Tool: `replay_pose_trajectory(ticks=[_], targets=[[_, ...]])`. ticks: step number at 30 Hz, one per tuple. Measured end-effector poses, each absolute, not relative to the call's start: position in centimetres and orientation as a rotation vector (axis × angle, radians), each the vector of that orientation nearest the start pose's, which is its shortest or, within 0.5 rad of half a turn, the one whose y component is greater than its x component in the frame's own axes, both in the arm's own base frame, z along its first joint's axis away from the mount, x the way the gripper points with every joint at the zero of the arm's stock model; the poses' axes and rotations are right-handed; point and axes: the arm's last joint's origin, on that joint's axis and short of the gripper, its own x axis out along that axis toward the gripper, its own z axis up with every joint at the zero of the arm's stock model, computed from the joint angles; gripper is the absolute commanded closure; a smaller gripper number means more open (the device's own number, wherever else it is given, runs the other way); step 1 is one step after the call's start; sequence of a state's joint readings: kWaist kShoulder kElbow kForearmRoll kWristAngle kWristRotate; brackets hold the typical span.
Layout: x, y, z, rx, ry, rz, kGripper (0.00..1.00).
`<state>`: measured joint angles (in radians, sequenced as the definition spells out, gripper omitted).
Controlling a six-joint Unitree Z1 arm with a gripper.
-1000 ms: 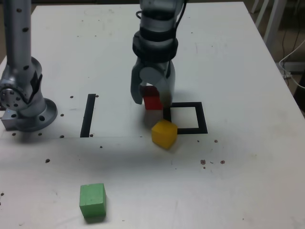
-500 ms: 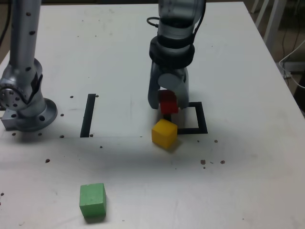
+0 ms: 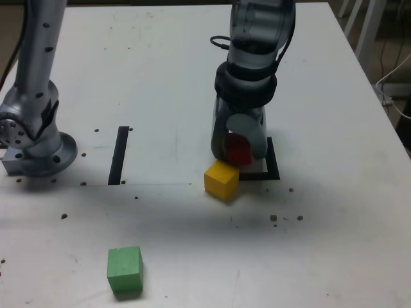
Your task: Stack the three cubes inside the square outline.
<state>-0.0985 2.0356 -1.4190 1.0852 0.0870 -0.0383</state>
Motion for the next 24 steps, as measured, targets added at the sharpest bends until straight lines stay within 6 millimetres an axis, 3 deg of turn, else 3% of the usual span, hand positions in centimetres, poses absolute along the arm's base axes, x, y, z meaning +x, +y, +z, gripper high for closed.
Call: replay_pose_trajectory(ticks=[4,6,11,13,24], targets=[[35.36,-3.21,22.02,0.128,1.684,0.022,0.69],[35.42,-3.23,21.92,0.127,1.686,0.022,0.63],[35.57,-3.27,21.51,0.126,1.697,0.014,0.22],[35.61,-3.28,21.45,0.128,1.697,0.01,0.1],[35.62,-3.29,21.26,0.132,1.701,0.004,0.03]])
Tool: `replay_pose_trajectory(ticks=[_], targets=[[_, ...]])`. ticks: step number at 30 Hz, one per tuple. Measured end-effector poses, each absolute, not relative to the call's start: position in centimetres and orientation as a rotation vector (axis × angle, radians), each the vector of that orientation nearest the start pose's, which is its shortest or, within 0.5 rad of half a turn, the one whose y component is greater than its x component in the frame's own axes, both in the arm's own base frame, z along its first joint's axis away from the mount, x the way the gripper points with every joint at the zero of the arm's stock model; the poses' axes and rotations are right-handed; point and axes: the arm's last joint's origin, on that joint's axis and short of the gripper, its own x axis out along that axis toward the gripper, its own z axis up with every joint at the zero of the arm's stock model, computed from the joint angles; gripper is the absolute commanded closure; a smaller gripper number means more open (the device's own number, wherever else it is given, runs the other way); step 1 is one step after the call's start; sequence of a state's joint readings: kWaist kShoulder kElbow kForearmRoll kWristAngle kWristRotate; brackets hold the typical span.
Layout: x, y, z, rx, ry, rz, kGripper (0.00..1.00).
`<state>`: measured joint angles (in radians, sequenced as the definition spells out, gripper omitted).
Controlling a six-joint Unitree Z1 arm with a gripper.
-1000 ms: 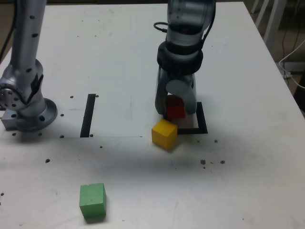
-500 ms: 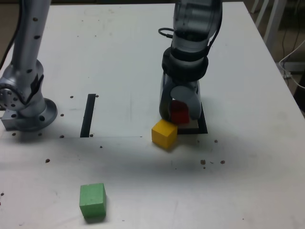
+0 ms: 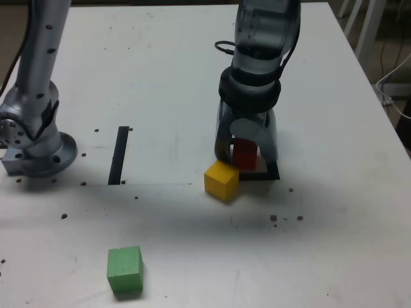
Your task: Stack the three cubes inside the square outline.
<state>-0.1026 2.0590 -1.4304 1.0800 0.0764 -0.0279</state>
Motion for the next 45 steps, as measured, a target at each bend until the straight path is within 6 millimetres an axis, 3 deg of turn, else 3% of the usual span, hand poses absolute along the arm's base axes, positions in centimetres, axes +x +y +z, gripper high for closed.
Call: replay_pose_trajectory(ticks=[6,14,23,37,45], targets=[[35.1,-3.2,21.4,0.145,1.702,0.016,0.01],[32.7,-2.8,24.2,0.203,1.671,0.052,0.01],[30.9,-5.3,25.8,0.381,1.666,-0.11,0.02],[29.0,-8.5,25.4,0.524,1.685,-0.305,0.06],[29.2,-9.1,24.6,0.536,1.692,-0.381,0.08]])
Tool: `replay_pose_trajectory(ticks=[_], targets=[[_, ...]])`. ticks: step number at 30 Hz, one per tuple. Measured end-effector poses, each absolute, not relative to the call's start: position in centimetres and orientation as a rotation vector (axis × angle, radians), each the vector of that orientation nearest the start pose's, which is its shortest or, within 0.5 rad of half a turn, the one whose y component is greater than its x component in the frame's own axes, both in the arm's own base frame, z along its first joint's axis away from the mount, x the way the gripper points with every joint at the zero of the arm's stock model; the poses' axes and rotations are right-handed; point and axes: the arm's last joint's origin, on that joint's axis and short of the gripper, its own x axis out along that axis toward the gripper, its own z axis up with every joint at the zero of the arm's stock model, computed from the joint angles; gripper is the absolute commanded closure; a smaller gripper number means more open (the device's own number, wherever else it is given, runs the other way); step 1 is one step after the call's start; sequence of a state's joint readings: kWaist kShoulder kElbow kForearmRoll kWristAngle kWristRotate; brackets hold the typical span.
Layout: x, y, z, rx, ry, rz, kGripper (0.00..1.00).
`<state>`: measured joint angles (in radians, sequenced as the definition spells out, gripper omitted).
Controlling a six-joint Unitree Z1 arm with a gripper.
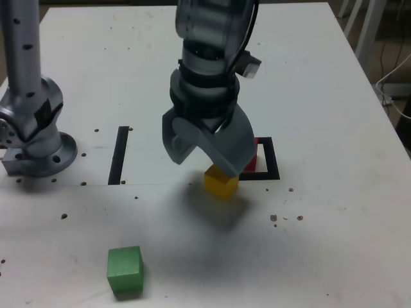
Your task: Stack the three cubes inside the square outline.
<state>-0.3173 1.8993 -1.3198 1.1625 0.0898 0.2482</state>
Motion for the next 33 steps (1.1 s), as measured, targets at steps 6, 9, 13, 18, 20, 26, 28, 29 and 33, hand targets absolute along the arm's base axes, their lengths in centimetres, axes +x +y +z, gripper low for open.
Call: replay_pose_trajectory(ticks=[6,9,13,18,20,26,28,29,33], targets=[[29.8,-9.7,23.4,0.542,1.703,-0.419,0.09],[30.1,-10.0,22.8,0.545,1.712,-0.433,0.1],[30.7,-10.6,22.0,0.544,1.721,-0.453,0.14],[31.2,-11.1,21.6,0.538,1.725,-0.472,0.34],[31.3,-11.2,21.5,0.538,1.727,-0.473,0.48],[31.4,-11.3,21.5,0.54,1.724,-0.464,0.71],[31.4,-11.3,21.5,0.543,1.723,-0.463,0.71],[31.4,-11.3,21.5,0.543,1.723,-0.463,0.71],[31.4,-11.3,21.5,0.543,1.723,-0.463,0.71]])
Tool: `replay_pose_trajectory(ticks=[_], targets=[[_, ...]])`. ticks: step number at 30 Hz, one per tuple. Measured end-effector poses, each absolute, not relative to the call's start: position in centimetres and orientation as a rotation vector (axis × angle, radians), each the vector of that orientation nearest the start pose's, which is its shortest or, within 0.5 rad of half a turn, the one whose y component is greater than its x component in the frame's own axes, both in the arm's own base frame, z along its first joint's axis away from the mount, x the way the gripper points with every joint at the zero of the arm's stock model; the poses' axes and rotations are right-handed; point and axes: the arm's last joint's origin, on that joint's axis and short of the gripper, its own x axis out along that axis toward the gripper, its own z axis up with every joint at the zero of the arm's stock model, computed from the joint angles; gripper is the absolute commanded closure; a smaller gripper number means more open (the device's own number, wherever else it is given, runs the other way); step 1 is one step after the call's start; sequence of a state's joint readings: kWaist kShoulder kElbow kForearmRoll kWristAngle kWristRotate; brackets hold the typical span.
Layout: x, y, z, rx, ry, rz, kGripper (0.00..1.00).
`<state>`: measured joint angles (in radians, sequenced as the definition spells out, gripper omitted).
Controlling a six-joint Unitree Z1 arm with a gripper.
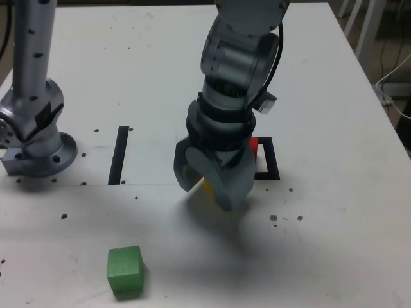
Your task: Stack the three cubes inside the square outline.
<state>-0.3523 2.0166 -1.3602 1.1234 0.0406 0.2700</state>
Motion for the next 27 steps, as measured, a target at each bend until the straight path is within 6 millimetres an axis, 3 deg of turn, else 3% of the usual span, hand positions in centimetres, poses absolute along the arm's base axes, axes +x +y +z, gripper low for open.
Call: replay_pose_trajectory(ticks=[20,27], targets=[[31.2,-11.3,21.7,0.52,1.743,-0.43,0.71],[29.5,-10.5,24.2,0.425,1.782,-0.262,0.71]])
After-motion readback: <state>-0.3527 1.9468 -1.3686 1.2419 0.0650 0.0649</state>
